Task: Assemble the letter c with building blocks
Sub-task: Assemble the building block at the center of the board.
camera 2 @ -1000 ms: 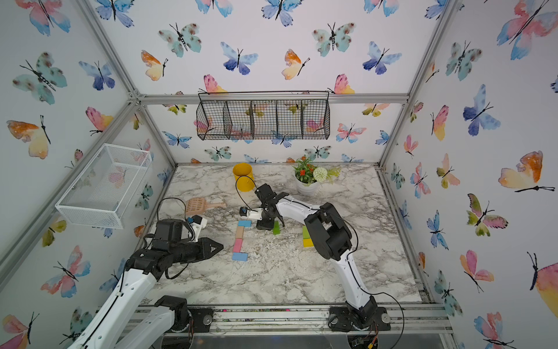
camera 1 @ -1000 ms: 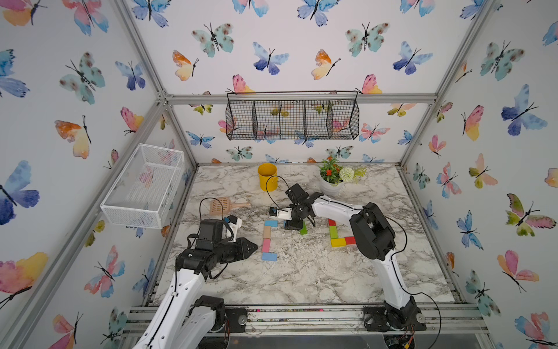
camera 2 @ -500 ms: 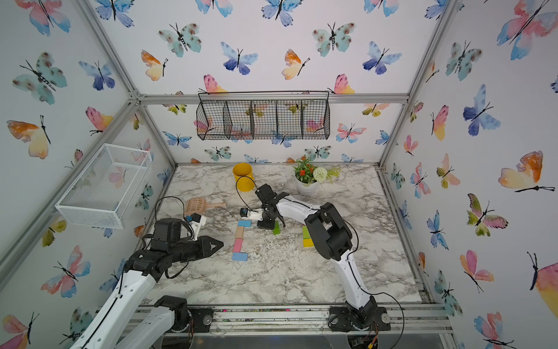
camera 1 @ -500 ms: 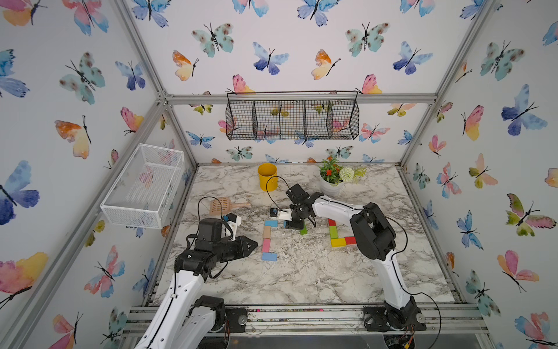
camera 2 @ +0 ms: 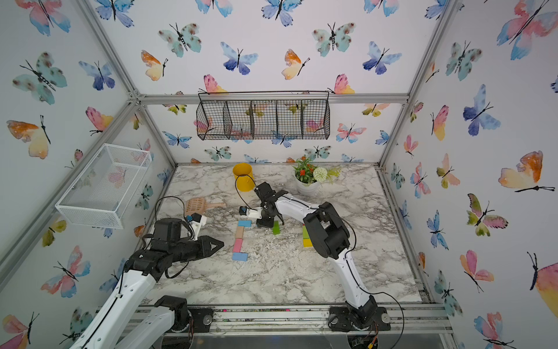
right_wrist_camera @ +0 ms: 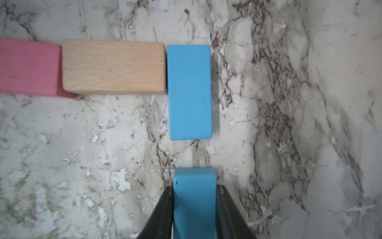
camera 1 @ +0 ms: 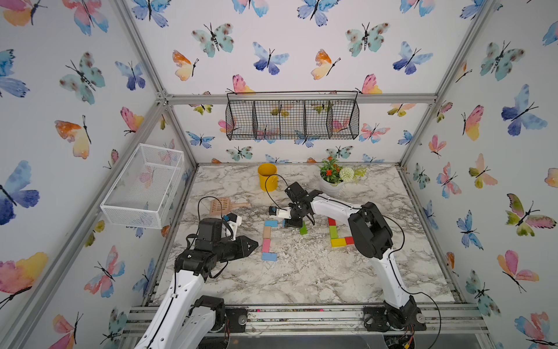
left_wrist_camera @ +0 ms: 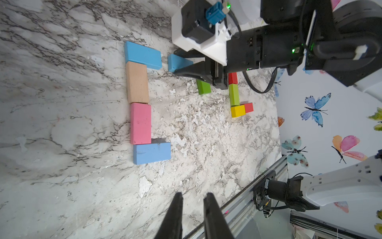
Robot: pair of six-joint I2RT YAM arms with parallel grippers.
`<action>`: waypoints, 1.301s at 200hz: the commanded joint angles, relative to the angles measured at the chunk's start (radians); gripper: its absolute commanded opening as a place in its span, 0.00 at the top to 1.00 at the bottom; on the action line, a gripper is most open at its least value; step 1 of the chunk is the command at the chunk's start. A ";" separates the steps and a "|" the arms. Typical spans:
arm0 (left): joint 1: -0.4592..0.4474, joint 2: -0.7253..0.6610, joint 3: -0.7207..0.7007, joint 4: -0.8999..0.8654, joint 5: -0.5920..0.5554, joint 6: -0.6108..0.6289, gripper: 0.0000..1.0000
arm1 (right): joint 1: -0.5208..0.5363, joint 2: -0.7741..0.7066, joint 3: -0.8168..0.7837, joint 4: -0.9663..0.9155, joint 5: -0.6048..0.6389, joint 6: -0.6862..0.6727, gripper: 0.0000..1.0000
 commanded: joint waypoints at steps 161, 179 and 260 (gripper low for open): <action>-0.004 0.000 -0.006 0.019 0.030 0.005 0.78 | 0.038 0.081 0.067 -0.055 -0.008 0.010 0.71; -0.004 0.004 -0.007 0.019 0.031 0.005 0.78 | 0.039 0.081 0.071 -0.058 -0.010 0.004 0.71; -0.004 0.012 -0.006 0.021 0.034 0.003 0.78 | 0.044 0.092 0.083 -0.070 0.000 -0.014 0.66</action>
